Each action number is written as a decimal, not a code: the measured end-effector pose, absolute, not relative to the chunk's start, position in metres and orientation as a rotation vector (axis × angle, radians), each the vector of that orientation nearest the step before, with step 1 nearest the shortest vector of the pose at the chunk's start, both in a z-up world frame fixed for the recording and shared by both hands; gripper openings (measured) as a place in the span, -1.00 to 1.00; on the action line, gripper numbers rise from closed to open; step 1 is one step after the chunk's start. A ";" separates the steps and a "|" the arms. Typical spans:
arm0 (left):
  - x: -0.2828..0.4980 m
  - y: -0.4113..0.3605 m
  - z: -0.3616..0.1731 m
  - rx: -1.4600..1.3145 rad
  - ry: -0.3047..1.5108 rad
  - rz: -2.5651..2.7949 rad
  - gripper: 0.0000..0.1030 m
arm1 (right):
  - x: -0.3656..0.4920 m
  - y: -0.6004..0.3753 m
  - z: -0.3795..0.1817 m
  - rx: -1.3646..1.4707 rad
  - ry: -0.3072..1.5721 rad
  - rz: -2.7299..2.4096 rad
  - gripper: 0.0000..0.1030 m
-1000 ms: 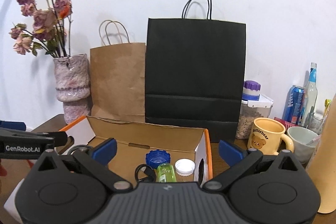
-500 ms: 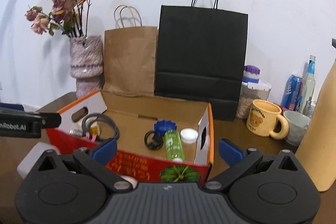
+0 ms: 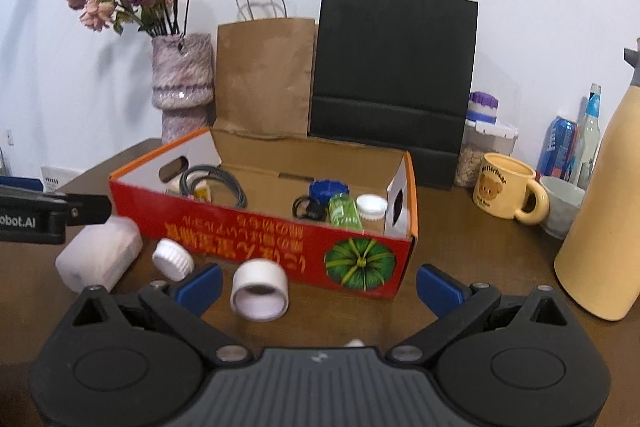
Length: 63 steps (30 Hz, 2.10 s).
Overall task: Organize rigid objects
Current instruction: 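Withdraw both tools from the box back toward the remaining table items, then lower the open right tool around the white spray bottle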
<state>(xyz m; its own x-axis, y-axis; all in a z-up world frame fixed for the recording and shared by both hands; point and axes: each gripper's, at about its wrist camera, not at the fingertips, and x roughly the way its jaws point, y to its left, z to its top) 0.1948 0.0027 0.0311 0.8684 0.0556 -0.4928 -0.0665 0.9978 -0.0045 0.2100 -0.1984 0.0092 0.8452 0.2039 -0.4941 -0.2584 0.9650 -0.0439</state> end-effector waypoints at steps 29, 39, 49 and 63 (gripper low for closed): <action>0.138 -0.002 -0.002 -0.032 0.569 -0.015 1.00 | 0.158 -0.204 -0.020 -0.144 0.594 0.273 1.00; 0.141 -0.002 -0.004 -0.034 0.578 -0.014 1.00 | 0.178 -0.214 -0.031 -0.220 0.607 0.371 1.00; 0.144 -0.017 -0.008 -0.040 0.601 -0.022 1.00 | 0.198 -0.223 -0.032 -0.263 0.599 0.519 1.00; 0.152 -0.038 -0.013 -0.038 0.624 -0.050 1.00 | 0.230 -0.227 -0.037 -0.251 0.620 0.616 1.00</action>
<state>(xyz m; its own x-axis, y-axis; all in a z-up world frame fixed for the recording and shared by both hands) 0.1522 -0.0380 -0.0129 0.8104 -0.0580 -0.5830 0.0349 0.9981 -0.0509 0.2300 -0.2269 -0.0370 0.6437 0.4619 -0.6102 -0.6070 0.7937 -0.0395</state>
